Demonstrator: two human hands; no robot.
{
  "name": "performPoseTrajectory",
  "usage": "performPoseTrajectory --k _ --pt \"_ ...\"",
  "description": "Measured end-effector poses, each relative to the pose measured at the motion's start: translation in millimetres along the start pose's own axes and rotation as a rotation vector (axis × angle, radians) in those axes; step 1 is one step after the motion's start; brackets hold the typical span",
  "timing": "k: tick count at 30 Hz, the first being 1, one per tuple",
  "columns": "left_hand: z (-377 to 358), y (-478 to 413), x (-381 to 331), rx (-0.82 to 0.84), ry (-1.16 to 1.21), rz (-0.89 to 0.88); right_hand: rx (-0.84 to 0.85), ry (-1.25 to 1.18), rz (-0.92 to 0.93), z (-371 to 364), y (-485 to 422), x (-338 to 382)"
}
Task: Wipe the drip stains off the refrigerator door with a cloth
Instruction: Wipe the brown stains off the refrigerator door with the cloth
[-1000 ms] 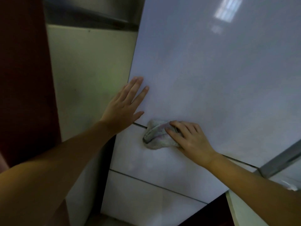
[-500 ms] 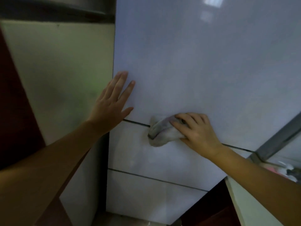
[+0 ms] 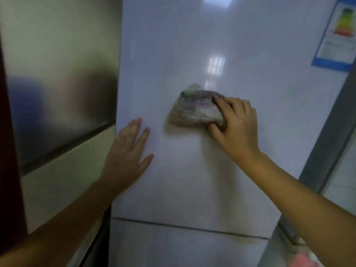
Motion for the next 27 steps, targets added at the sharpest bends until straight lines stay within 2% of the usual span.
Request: performPoseTrajectory --k 3,7,14,18,21,27 --pt "2.7 -27.8 10.2 0.019 -0.015 -0.025 -0.082 0.006 -0.01 19.8 -35.7 -16.4" --pt "1.0 -37.6 10.6 0.031 -0.04 -0.039 -0.144 0.069 0.111 28.2 -66.0 -15.0" --pt "6.1 -39.0 8.4 -0.013 -0.045 -0.038 -0.067 0.137 0.145 4.7 -49.2 -2.6" --pt "6.3 -38.0 9.0 -0.012 -0.055 -0.054 0.011 0.164 0.258 -11.2 -32.0 11.0" --pt "4.4 -37.4 9.6 -0.005 -0.06 -0.063 0.015 0.218 0.323 -9.8 -52.4 12.8" --pt "5.4 -36.1 10.4 0.0 -0.062 -0.059 -0.103 0.168 0.156 -14.6 -94.0 30.1"
Point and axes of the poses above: each hand's wrist, its own y-axis away from the middle knuckle, its own z-axis out of the back of the hand, x = y × z, the point moved 9 cm from there along -y, towards the middle knuckle
